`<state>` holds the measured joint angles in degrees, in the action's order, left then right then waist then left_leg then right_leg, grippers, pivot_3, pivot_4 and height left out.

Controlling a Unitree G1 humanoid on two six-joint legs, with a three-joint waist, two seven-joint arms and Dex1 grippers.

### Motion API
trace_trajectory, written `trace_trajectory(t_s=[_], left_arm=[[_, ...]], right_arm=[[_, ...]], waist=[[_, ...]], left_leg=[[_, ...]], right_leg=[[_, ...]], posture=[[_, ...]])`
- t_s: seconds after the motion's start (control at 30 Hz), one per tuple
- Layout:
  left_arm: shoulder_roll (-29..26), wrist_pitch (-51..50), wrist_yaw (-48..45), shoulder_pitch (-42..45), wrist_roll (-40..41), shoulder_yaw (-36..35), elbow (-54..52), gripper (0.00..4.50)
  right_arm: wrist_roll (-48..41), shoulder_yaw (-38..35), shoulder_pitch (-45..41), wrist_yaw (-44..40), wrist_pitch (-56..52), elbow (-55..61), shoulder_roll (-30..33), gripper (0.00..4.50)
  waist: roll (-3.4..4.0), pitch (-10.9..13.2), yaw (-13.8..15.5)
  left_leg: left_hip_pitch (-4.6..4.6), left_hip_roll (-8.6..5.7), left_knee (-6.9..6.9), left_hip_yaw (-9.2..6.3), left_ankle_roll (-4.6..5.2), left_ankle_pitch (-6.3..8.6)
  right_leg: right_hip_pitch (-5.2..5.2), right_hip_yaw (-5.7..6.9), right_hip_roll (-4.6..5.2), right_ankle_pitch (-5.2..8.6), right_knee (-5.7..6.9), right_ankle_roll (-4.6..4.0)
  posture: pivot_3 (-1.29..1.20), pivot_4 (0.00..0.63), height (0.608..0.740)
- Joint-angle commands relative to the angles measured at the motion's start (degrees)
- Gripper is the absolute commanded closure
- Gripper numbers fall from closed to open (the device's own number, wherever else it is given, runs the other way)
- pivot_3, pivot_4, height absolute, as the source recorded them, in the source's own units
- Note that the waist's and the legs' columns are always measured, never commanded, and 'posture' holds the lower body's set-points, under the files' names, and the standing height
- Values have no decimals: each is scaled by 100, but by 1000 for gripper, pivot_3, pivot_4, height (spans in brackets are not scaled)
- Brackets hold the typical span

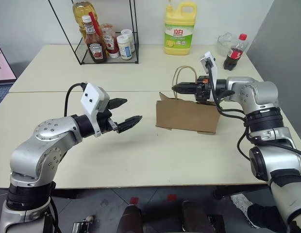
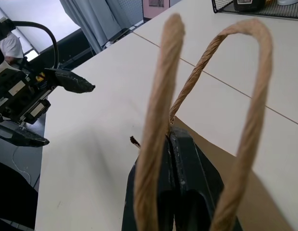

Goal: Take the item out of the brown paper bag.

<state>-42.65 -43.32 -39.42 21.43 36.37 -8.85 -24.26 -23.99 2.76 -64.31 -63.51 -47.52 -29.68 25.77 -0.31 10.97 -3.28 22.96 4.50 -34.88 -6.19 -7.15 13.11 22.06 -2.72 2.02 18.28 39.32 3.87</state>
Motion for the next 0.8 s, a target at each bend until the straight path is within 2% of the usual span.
trace_trajectory(t_s=[0.03,0.4,0.57,0.8], left_arm=[[-62,124,-21,41,-17,-140,-115,0],[-75,-33,55,-111,150,-403,-174,0],[-57,-197,262,-616,321,-731,-572,0],[108,-501,873,-1395,681,-1308,-1345,0]], right_arm=[[-179,-263,-300,0,9,228,34,4479],[-155,-406,-884,117,396,-23,-326,4479],[75,-259,-1268,0,1170,-758,-749,4479],[605,-217,-2005,-92,2720,-2573,-1500,4479]], waist=[[0,0,0],[1,1,-8],[1,1,-45],[0,1,-70]], left_leg=[[0,0,0,0,0,0],[2,0,2,0,0,0],[2,0,3,1,0,0],[1,1,2,1,1,1]], right_leg=[[0,0,0,0,0,0],[8,0,0,0,8,0],[13,-1,0,0,12,0],[13,-2,0,0,15,0]], posture=[[0,150,740],[0,150,740],[0,150,740],[0,150,740]])
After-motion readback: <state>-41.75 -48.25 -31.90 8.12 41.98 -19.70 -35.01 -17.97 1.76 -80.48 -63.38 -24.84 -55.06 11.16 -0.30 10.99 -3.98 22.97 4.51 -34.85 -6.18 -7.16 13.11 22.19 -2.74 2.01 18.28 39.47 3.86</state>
